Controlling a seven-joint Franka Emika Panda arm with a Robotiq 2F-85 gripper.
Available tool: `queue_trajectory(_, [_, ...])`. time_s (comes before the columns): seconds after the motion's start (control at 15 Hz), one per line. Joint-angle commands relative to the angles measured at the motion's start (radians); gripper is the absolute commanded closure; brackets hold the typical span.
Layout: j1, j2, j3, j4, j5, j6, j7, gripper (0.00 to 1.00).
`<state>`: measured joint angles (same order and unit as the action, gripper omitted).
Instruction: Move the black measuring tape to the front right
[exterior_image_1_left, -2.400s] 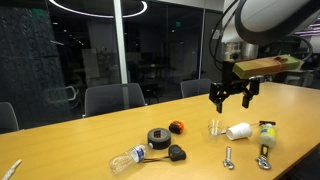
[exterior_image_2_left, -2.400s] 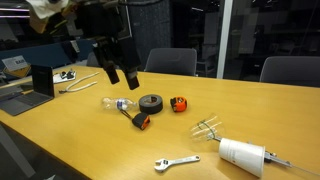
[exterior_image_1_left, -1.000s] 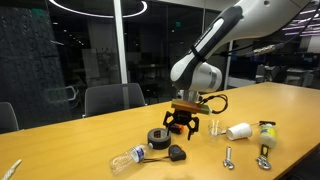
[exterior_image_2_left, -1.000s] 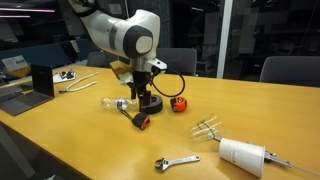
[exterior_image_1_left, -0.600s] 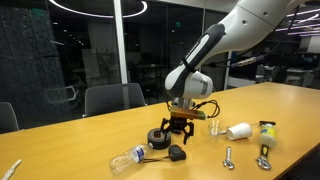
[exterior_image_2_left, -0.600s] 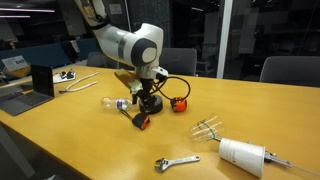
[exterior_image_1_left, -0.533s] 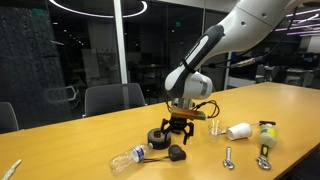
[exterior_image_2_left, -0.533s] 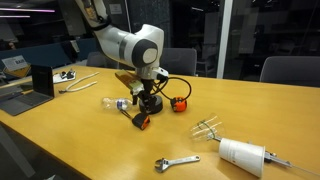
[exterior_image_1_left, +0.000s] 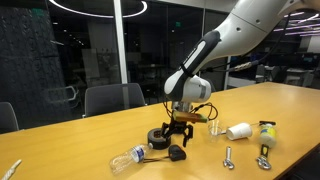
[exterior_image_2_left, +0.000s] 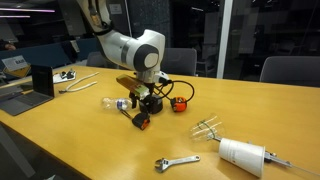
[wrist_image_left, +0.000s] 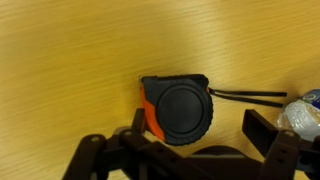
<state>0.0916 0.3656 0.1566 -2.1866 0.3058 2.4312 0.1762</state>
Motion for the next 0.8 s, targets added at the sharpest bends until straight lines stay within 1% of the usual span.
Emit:
queue_trajectory(0.0, [-0.004,0.03,0.007,0.028,0.025,0.0,-0.054,0.0])
queue_trajectory(0.53, [-0.005,0.096,0.007,0.051,0.017,-0.002,-0.088,0.0])
queue_trajectory(0.6, [-0.003,0.103,0.005,0.052,0.012,0.007,-0.089,0.18])
queue_trajectory(0.73, [-0.005,0.114,0.003,0.057,0.011,0.01,-0.095,0.32])
